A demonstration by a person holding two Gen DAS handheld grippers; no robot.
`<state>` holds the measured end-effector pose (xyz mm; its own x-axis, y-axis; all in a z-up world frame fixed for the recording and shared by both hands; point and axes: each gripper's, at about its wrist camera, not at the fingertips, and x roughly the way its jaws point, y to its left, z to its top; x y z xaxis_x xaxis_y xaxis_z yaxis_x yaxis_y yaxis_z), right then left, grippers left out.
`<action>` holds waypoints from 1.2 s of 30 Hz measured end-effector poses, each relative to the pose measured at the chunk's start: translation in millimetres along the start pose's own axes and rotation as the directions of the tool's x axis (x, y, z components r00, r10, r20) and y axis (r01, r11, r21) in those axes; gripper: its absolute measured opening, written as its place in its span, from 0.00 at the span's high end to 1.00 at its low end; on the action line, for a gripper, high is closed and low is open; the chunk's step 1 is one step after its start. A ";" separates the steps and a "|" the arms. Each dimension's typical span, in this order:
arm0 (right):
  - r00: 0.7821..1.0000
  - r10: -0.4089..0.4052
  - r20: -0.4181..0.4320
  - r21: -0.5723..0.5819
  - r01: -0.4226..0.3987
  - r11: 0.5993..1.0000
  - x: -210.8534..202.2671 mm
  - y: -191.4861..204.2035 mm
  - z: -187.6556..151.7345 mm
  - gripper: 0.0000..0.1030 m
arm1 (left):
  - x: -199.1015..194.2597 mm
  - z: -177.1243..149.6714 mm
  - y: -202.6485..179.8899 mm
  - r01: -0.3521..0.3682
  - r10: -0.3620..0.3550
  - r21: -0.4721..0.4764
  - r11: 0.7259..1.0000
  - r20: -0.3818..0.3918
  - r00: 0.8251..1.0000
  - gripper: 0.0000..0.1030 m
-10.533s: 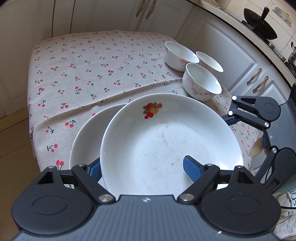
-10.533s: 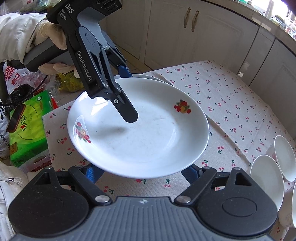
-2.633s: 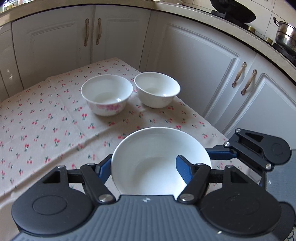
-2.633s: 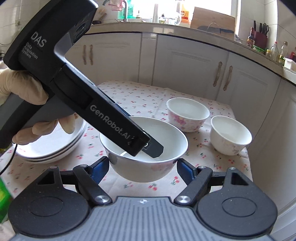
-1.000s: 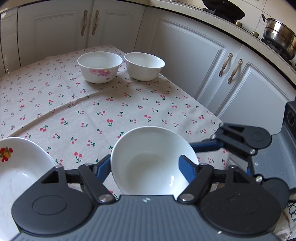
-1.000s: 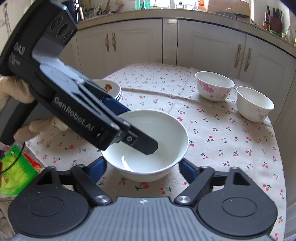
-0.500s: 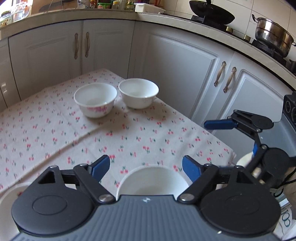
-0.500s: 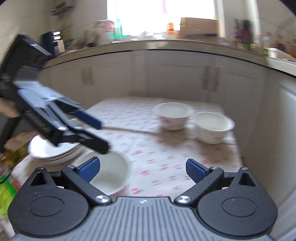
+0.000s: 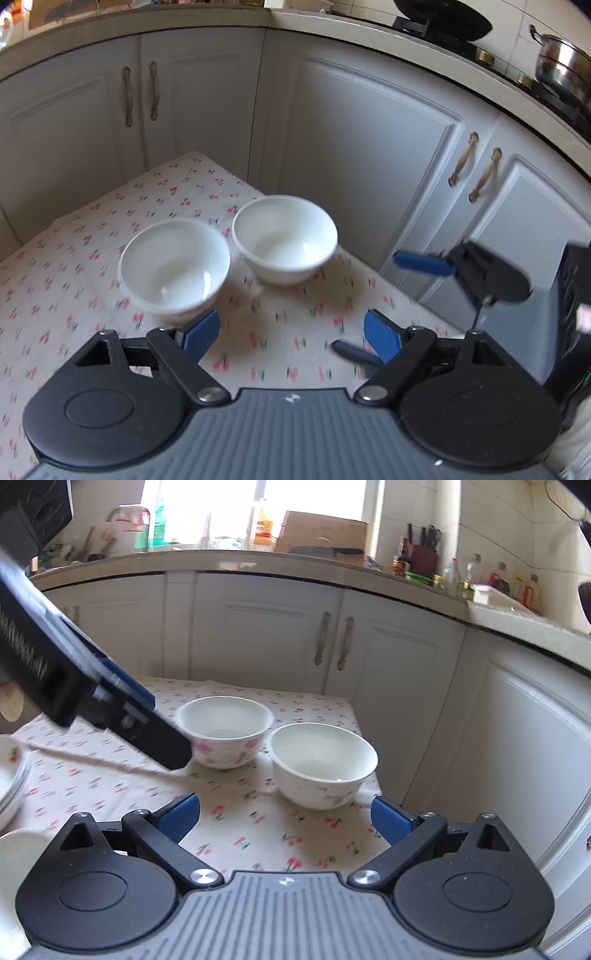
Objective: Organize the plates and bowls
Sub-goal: 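Move the open left gripper to the rim of another white bowl, then close the left gripper on the floral bowl's rim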
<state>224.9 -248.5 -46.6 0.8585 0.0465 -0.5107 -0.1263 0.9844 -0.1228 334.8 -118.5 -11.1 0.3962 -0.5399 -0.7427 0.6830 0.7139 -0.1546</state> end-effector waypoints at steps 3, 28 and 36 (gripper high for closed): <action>1.000 -0.021 -0.020 0.050 0.022 0.998 25.0 -9.6 1.2 0.03 | 22.1 20.5 5.8 -0.006 0.006 -0.002 1.000 -0.017 1.000 0.17; 0.999 0.030 -0.045 0.082 -0.026 0.996 87.8 -38.0 10.2 0.13 | 142.1 96.4 24.7 0.019 -0.012 0.040 0.999 -0.172 0.985 0.25; 0.999 0.025 -0.043 0.074 -0.021 0.997 91.7 -34.8 10.8 0.15 | 150.0 99.2 24.2 0.043 -0.032 0.051 0.998 -0.191 0.981 0.32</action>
<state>313.3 -276.7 -80.0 0.8330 0.0634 -0.5496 -0.1077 0.9930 -0.0486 471.6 -226.4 -61.6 0.2496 -0.4678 -0.8478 0.7297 0.6665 -0.1530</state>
